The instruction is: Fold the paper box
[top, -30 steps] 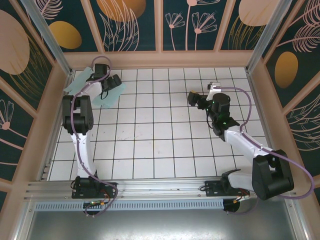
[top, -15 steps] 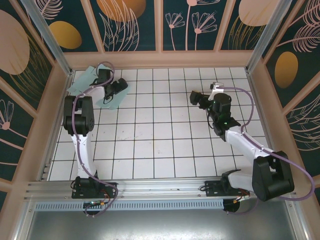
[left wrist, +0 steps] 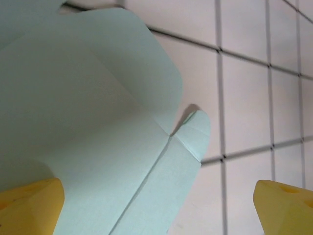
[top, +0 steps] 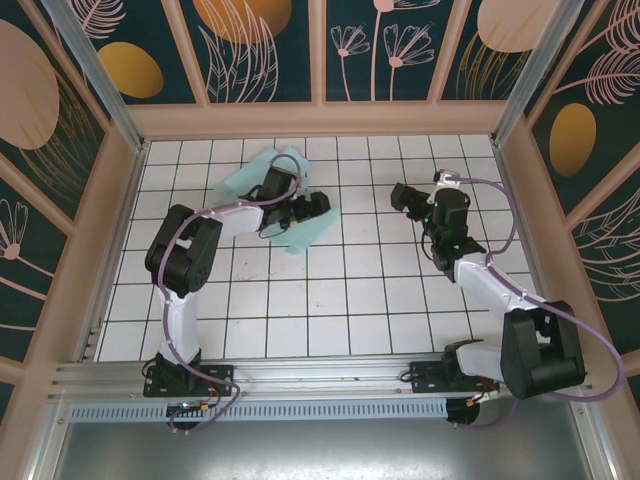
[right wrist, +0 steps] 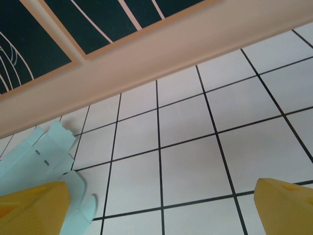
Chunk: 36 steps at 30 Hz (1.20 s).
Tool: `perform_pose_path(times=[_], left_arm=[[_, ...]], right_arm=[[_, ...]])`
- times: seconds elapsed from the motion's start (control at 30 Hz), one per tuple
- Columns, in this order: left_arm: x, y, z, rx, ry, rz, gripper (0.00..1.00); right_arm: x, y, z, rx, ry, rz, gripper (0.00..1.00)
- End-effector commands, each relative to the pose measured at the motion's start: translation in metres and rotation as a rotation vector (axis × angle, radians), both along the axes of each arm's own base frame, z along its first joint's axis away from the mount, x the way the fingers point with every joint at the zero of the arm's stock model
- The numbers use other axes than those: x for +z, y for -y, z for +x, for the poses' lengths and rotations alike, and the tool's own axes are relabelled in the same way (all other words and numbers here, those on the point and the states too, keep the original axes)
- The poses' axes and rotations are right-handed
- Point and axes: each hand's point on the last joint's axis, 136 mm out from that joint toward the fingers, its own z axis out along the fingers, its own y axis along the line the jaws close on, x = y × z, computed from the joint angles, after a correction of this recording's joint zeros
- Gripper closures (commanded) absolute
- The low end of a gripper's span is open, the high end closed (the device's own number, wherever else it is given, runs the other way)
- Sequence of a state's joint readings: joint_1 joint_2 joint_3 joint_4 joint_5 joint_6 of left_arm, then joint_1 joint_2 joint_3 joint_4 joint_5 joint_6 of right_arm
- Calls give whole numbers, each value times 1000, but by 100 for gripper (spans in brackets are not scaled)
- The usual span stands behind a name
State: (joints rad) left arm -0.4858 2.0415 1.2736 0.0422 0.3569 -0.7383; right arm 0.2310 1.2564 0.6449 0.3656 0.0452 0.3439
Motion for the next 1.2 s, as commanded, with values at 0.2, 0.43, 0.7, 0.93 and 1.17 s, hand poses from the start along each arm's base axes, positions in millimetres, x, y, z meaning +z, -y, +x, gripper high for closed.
perform_pose_path(times=[0.2, 0.43, 0.7, 0.93, 1.17], left_arm=[[84, -34, 29, 91, 163, 48, 1], [46, -118, 88, 250, 100, 159, 1], [4, -145, 110, 239, 50, 300, 1], [-25, -130, 77, 194, -29, 193, 3], [-35, -132, 41, 244, -59, 105, 2]], right_arm=[[-15, -13, 29, 63, -43, 11, 3], [-15, -36, 44, 167, -72, 22, 3], [-16, -57, 22, 207, -92, 25, 3], [-24, -77, -10, 223, -108, 69, 3], [-45, -89, -23, 235, -188, 144, 4]])
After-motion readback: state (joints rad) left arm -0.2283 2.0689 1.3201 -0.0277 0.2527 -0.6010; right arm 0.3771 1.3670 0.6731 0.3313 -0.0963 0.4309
